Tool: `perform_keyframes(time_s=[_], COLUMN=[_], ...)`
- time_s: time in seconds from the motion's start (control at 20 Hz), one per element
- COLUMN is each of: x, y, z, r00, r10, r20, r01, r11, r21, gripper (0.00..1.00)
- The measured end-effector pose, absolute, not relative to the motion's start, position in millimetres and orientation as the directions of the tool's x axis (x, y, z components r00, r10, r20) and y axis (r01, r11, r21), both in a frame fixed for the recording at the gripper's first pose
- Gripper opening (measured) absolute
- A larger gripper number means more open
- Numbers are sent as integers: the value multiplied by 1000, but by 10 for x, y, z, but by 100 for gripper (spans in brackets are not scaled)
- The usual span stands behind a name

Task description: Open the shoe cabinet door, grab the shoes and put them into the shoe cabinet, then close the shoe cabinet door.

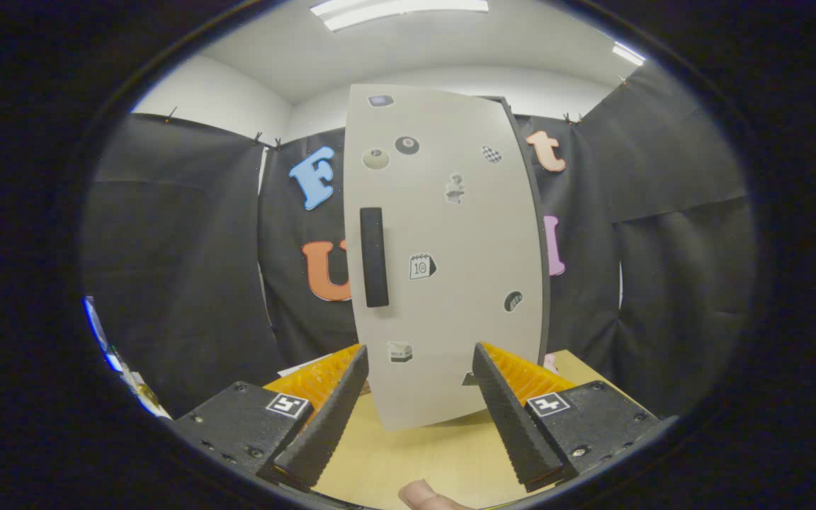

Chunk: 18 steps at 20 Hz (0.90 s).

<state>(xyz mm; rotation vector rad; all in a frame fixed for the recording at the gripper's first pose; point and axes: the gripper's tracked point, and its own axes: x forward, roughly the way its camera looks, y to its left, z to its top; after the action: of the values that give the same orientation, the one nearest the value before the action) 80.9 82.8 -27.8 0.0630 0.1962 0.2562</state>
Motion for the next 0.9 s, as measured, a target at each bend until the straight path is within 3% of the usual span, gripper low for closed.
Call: perform_keyframes(time_s=[0.4,0.9], x=[3,-435], y=[263,60], z=[309,628], r00=[989,994], r10=[140,90], r20=[-44,57], r01=[-137,-92], r11=[988,995], r21=[65,33], gripper=[97,99])
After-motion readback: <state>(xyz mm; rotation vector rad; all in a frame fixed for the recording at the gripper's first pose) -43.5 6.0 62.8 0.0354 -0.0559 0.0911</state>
